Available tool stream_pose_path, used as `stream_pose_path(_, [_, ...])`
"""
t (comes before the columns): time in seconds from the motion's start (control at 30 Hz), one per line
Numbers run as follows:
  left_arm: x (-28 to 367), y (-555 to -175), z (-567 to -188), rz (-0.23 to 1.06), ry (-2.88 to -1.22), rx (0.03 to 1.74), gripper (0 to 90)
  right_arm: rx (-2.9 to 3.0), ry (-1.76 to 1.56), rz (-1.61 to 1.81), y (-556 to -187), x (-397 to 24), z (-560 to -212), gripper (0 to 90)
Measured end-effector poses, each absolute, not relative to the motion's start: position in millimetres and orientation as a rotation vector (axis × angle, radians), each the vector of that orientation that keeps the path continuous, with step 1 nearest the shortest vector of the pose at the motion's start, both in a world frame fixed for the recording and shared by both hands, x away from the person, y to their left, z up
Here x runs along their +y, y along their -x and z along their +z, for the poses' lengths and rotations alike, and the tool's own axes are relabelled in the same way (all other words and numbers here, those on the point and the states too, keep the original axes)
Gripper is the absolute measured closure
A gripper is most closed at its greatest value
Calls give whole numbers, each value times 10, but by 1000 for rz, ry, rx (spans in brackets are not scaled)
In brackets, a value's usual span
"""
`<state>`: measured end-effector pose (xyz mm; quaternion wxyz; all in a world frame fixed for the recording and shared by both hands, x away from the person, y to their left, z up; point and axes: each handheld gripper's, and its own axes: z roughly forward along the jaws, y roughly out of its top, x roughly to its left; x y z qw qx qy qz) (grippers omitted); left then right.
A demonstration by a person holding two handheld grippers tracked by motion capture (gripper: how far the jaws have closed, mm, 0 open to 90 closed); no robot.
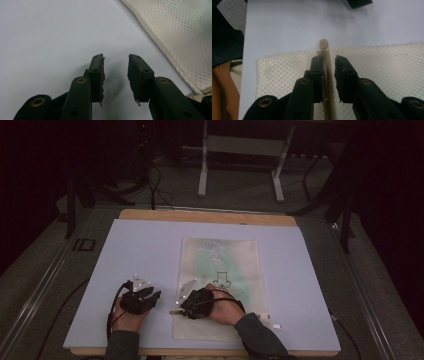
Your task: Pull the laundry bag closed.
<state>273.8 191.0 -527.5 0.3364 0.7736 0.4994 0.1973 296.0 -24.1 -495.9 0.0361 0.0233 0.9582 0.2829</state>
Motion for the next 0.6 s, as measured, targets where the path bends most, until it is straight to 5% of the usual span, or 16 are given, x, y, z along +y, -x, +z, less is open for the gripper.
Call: stream_pose_path(0.6, [1929,-2740,-5274,511,-2014,1308,648,2980,-27,814,-2976,45,-5019,760])
